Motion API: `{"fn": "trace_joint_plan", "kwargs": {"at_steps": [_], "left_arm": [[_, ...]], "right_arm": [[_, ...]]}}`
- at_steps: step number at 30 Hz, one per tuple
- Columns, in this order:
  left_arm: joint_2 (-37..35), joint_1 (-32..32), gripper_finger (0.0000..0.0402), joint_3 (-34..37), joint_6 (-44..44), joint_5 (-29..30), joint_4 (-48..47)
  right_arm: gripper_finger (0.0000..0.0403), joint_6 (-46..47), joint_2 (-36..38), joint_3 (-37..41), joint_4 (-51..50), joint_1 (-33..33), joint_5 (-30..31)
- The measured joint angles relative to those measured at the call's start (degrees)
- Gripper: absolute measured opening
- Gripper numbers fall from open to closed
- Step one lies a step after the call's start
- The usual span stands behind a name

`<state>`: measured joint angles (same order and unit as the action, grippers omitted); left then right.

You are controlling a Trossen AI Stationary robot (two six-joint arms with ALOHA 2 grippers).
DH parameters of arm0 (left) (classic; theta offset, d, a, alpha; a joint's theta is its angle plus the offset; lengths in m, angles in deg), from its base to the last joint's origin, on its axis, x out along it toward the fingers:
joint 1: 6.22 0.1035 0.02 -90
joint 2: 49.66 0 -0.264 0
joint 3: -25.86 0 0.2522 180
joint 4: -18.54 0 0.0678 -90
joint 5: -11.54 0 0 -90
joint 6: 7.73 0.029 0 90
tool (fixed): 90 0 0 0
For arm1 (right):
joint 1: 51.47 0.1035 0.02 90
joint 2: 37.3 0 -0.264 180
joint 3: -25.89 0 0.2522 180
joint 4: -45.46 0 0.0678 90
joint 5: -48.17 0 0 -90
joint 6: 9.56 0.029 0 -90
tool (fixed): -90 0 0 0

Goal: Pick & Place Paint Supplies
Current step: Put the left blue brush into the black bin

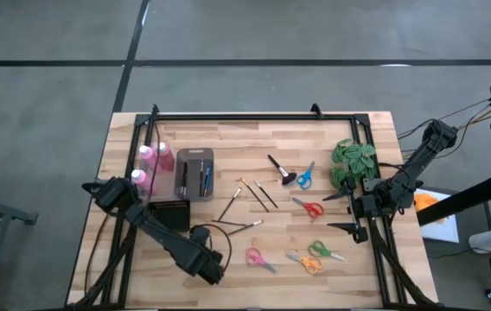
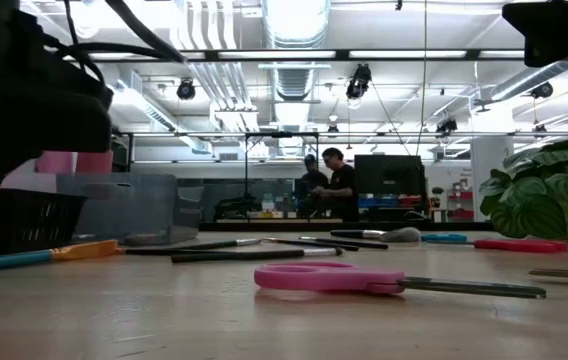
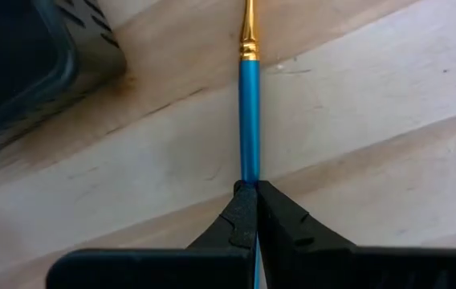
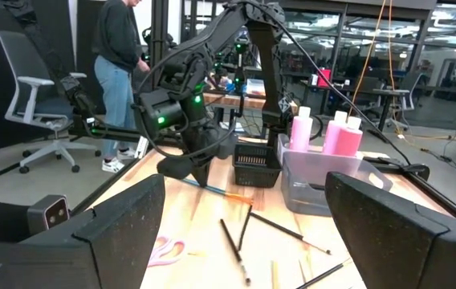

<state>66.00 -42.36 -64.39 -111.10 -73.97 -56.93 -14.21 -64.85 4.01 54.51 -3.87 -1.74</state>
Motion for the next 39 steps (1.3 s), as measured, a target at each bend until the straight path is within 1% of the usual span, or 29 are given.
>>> {"fn": "trace_joint_plan", "kwargs": {"at_steps": [11,13,19,23,33,37,39], "left_arm": [[-0.68,1.13,0.0009,0.0,-0.6,0.37,1.04],[-0.76,1.13,0.002,0.0,-0.92,0.37,1.05],[-0.76,1.13,0.0073,-0.02,-1.09,0.37,1.15],[-0.79,1.15,0.0092,-0.07,-0.39,0.37,1.72],[-2.53,1.76,0.0095,-0.11,0.03,0.41,0.81],[-4.17,2.84,0.0095,-0.11,2.34,3.56,-0.65],[-4.52,3.57,0.0095,-0.11,3.42,3.91,-0.94]], "right_arm": [[0.0341,0.01,0.0,0.0,-0.02,0.0,0.0],[0.0341,0.02,0.0,0.0,-0.02,0.0,0.0],[0.0341,0.09,0.0,0.0,0.0,0.0,0.0],[0.0341,0.09,0.0,0.0,-0.02,0.0,0.0],[0.0341,-0.01,-0.02,0.01,-0.01,0.02,0.0],[0.0341,0.01,-0.02,0.0,0.0,0.0,0.0],[0.0341,0.02,-0.02,0.01,-0.01,0.01,0.01]]}}
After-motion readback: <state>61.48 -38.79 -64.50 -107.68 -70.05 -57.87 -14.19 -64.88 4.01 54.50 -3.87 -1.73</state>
